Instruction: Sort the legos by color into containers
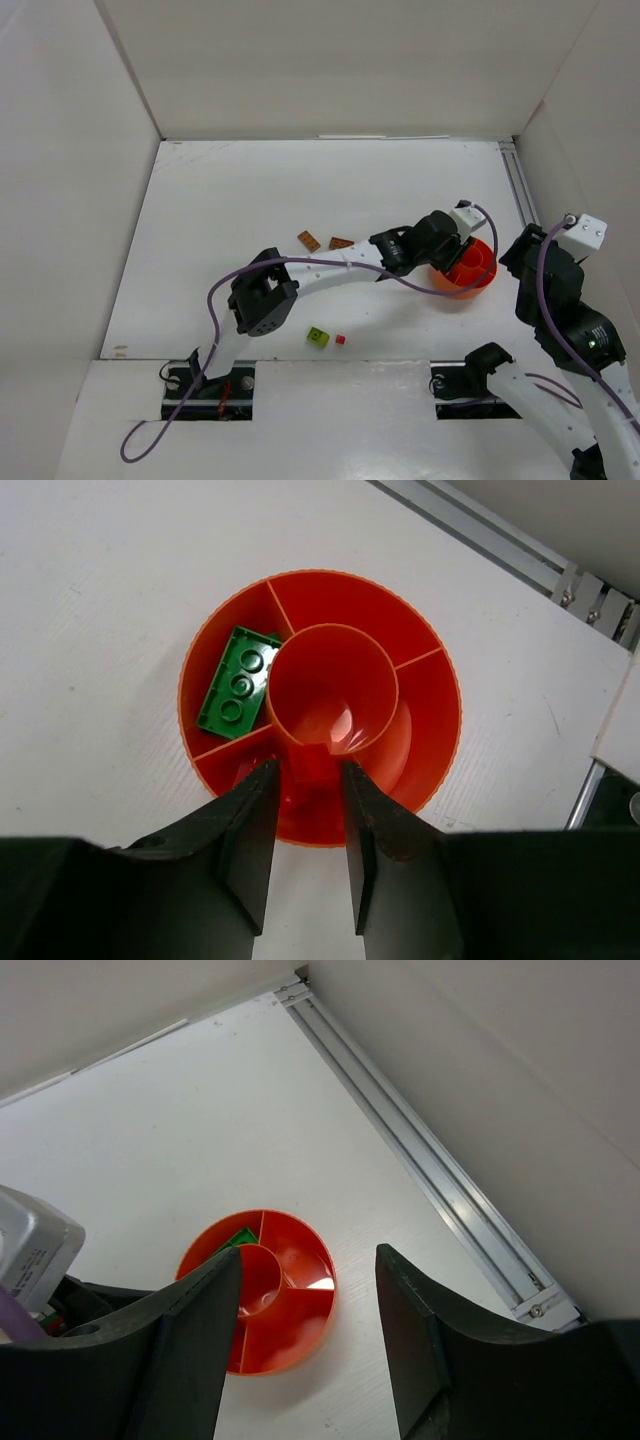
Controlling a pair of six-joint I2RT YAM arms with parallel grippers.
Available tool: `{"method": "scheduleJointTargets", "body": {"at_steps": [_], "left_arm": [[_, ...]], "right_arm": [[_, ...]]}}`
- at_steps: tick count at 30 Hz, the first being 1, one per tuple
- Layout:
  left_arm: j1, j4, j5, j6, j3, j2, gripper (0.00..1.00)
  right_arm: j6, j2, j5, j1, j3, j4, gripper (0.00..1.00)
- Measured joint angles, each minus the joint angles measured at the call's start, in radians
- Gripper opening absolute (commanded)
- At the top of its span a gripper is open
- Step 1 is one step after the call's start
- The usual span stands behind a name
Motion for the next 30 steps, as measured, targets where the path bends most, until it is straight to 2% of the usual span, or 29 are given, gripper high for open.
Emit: {"method": "scheduleJointTargets", "body": {"at_steps": [4,11,14,16,17,22,25,28,30], "left_arm": [[0.000,-0.016,0.009,-0.003,0.009,0.016,0.32],[0.000,-0.027,0.004,-0.003,0.010,0.018,0.50],[0.006,-0.021,0.000,-0.012,-0.013,0.007,0.75],[0.016,-0.002,-0.001,-0.028,-0.088,-0.034,0.94],[0.027,0.010,-0.001,-0.045,-0.147,-0.072,1.00],[0.184,0.061,0.001,-0.145,-0.532,-0.384,1.00],[0.277,0.051,-0.092,-0.213,-0.692,-0.606,1.00],[0.271,0.011,-0.191,-0.292,-0.791,-0.814,1.00],[0.254,-0.048,-0.250,-0.359,-0.838,-0.927,1.00]], "right_arm": [[0.000,0.001,0.000,0.000,0.000,0.000,0.61],[0.000,0.003,-0.002,0.000,0.000,0.000,0.61],[-0.002,0.007,-0.007,0.000,0.000,0.000,0.65],[-0.012,0.018,-0.015,0.000,0.000,0.000,0.66],[-0.021,0.027,-0.020,0.000,0.000,0.000,0.66],[-0.105,0.107,-0.106,-0.001,0.000,0.005,0.69],[-0.214,0.183,-0.236,0.000,0.000,0.045,0.72],[-0.310,0.257,-0.418,0.021,-0.023,0.129,0.73],[-0.350,0.309,-0.494,0.099,-0.048,0.182,0.74]]}}
